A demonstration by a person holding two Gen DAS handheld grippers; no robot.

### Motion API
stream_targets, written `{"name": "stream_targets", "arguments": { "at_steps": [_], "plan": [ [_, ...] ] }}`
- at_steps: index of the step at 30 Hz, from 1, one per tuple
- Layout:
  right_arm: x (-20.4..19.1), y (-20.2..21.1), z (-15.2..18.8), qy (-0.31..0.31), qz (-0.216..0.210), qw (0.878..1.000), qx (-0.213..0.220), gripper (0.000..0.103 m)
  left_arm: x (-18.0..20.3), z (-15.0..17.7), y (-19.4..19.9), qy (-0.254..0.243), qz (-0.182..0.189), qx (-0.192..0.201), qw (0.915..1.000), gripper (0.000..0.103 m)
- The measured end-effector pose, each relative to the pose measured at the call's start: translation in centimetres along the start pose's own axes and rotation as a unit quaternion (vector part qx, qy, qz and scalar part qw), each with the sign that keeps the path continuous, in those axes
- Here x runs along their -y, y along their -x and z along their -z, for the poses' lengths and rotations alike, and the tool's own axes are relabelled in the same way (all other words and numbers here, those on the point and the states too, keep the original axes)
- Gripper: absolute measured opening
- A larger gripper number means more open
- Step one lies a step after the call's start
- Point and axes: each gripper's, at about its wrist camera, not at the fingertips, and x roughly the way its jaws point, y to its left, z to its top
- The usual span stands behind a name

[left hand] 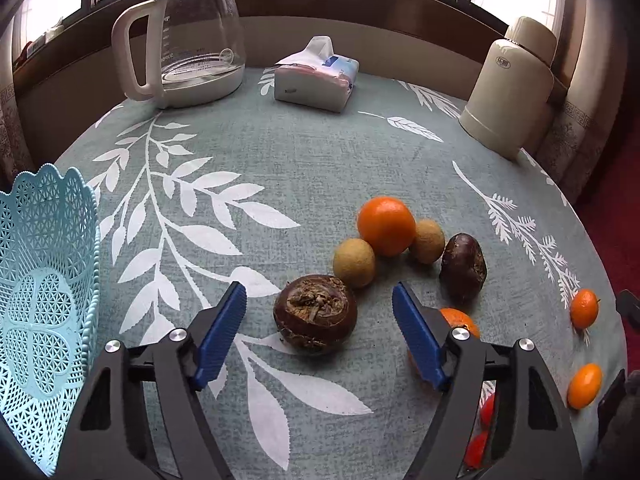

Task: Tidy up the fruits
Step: 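Move the left tool to the dark brown fruit and close on it, then lift the dark brown fruit with the left tool while the right tool grasps a round orange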

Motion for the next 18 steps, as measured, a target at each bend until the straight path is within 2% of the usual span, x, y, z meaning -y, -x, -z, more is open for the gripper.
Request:
{"name": "stream_targets", "arguments": {
  "at_steps": [5,10,14,18],
  "plan": [
    [-0.27,-0.10,0.11,0.007,0.005,1.000,-0.003,0.098,-0.26,0.02,-0.18,0.000,0.005,-0.003,1.0000,0.062],
    [-0.24,-0.25,0.32,0.011,0.014,1.000,-0.010,0.098,-0.40,0.08,-0.22,-0.002,0.003,-0.003,1.0000,0.056],
    [0.13,-0.34,0.44,0.007,0.023,1.000,-0.015,0.098,-0.42,0.38,-0.01,-0.004,0.013,0.005,0.9999,0.043],
    [0.08,-0.57,0.47,0.005,0.030,0.999,-0.021,0.098,0.11,0.72,0.47,-0.016,0.012,0.019,0.9996,0.043]
  ]
}}
